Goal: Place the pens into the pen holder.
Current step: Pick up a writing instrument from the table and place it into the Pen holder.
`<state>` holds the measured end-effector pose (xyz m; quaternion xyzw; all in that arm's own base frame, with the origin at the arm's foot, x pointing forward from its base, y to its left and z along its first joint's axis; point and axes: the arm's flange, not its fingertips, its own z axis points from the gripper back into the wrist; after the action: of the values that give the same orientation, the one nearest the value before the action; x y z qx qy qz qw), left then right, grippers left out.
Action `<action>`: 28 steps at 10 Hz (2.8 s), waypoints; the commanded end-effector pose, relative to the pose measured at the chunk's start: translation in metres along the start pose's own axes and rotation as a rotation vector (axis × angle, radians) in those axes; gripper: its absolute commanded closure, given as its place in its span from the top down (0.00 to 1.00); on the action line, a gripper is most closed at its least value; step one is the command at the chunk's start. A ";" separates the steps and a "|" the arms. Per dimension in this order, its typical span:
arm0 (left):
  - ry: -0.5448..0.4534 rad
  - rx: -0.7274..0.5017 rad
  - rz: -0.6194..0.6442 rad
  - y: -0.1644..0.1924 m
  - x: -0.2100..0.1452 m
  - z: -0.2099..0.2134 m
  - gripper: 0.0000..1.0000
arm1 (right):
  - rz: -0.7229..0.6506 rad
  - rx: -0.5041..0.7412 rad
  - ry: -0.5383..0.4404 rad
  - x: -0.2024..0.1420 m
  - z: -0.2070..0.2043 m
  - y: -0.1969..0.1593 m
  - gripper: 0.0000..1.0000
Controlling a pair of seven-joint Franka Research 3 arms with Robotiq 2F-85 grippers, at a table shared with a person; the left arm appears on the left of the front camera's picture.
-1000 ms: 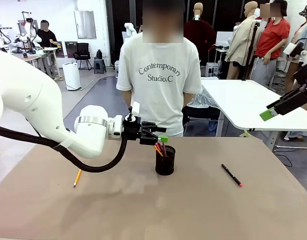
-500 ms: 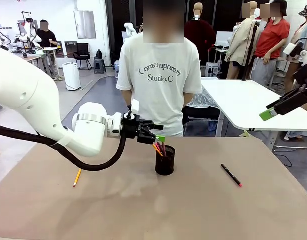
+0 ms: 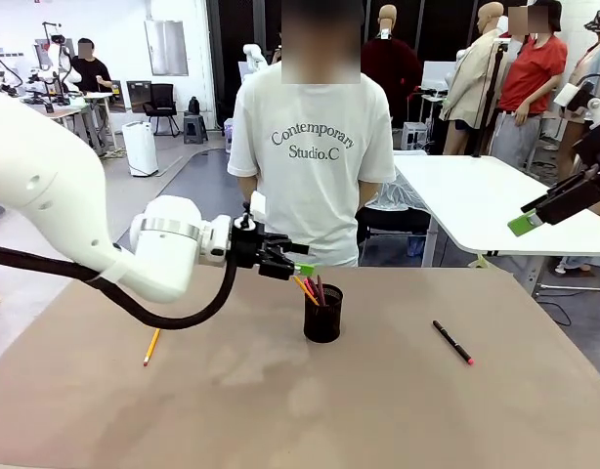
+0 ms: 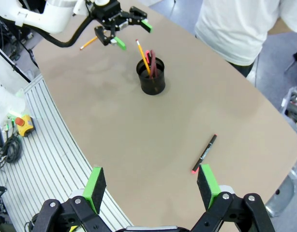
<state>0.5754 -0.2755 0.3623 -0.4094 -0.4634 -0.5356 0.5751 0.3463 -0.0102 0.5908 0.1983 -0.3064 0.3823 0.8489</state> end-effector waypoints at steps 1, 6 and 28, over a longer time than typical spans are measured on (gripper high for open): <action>0.108 0.031 0.047 -0.015 0.028 0.041 1.00 | 0.007 0.017 -0.024 0.002 0.000 -0.001 1.00; 0.530 0.270 0.206 -0.047 0.086 0.106 1.00 | 0.007 0.017 -0.024 0.002 0.000 -0.001 1.00; 1.081 0.918 0.760 -0.032 0.024 0.169 1.00 | 0.007 0.017 -0.024 0.002 0.000 -0.001 1.00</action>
<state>0.5167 -0.1183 0.4281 0.0290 -0.1514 -0.2146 0.9645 0.3464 -0.0103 0.5907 0.1982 -0.3062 0.3822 0.8490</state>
